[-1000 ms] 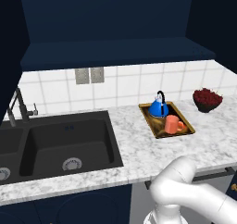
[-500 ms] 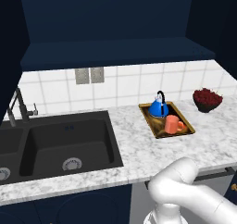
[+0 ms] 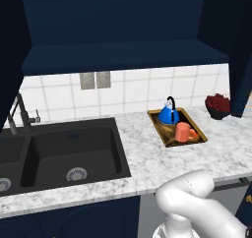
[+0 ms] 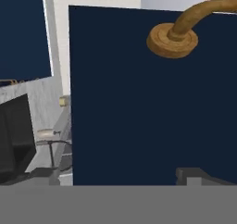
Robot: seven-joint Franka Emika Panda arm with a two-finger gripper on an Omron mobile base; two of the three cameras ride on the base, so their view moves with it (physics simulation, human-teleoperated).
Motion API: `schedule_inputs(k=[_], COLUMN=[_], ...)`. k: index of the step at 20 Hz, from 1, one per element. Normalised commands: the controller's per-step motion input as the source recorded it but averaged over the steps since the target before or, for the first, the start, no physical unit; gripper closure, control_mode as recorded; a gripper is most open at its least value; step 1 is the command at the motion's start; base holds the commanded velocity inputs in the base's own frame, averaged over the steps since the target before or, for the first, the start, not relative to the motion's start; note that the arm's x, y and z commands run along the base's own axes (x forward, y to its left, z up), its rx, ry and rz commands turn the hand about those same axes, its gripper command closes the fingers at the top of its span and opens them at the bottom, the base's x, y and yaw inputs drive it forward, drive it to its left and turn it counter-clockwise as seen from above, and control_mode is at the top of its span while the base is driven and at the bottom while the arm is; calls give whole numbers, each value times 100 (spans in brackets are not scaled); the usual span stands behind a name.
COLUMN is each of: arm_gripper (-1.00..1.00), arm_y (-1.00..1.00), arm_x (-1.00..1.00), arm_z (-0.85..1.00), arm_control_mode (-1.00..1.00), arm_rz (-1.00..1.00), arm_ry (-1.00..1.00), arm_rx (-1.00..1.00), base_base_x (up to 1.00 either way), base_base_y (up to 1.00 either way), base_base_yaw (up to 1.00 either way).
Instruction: Pick the kettle from the counter and place it on the tray. Then pick the mug from the cabinet and place it on the tray. Then close the cabinet doors.
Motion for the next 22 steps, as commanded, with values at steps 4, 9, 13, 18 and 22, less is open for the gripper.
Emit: schedule_inputs(k=[4, 9, 13, 18, 22], arm_gripper=[-100, -100, -100, -100, -100], arm_y=[91, 70, 38, 22, 14], arm_x=[22, 56, 81, 91, 85], arm_z=[7, 1, 0, 1, 0], arm_control_mode=[-100, -100, -100, -100, -100], arm_rz=[-21, -23, -18, -17, -19], arm_ry=[0, 0, 0, 0, 4], arm_rx=[-9, -9, -5, -3, -1], base_base_x=[0, 0, 0, 0, 0], base_base_y=[0, 0, 0, 0, 0], base_base_yaw=[0, 0, 0, 0, 0])
